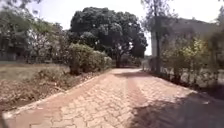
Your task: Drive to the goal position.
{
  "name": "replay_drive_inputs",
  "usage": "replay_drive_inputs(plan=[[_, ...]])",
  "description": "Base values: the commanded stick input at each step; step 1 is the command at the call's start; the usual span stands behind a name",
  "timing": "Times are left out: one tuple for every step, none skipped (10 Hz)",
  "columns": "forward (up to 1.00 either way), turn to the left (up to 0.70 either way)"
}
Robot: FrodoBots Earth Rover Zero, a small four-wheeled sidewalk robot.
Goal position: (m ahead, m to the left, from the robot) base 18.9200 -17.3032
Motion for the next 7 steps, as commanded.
replay_drive_inputs(plan=[[0.70, 0.00], [0.70, 0.00], [0.70, 0.00], [0.70, 0.00], [0.70, 0.00], [0.70, 0.00], [0.70, 0.00]])
